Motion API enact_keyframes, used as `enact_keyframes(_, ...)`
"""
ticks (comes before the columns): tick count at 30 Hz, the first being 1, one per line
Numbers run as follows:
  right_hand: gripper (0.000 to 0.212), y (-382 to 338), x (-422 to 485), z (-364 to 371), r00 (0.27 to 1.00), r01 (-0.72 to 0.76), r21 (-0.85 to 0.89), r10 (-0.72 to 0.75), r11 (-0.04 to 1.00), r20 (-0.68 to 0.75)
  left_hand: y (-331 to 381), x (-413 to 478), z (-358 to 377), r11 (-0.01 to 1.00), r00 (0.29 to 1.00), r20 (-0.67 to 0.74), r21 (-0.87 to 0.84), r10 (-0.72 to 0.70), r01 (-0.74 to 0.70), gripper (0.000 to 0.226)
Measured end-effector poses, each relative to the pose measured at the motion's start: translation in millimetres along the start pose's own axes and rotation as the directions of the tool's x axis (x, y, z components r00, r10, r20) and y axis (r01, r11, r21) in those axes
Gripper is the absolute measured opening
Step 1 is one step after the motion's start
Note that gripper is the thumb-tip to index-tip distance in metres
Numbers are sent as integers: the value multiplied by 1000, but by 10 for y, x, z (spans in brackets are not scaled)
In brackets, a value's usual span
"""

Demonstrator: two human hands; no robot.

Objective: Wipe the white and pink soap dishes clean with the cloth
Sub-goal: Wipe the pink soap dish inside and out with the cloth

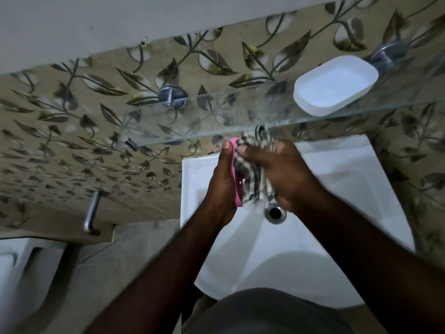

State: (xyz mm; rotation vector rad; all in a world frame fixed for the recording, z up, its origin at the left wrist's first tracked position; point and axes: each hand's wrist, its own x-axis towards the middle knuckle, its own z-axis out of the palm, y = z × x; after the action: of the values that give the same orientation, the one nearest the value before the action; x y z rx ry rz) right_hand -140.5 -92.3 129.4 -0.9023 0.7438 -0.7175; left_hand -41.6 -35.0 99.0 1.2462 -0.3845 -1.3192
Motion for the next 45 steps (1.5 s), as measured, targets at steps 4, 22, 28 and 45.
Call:
enact_keyframes(4, 9, 244, -212, -49, 985, 35, -375, 32, 927, 171, 87, 35, -120, 987, 995, -94, 157, 29, -14, 52)
enact_keyframes(22, 7, -14, -178, 28, 986, 48, -194, -16, 980, 166, 84, -56, -100, 953, 971, -183, 286, 152, -95, 69)
enact_keyframes(28, 10, -34, -180, 33, 992, 79, -71, -71, 994, 109, 43, -56, -77, 922, 957, -162, 347, 239, -172, 66)
enact_keyframes(45, 8, 200, -201, -20, 994, 25, -262, 5, 965, 113, -96, -83, -113, 973, 961, -257, 228, 101, -41, 63)
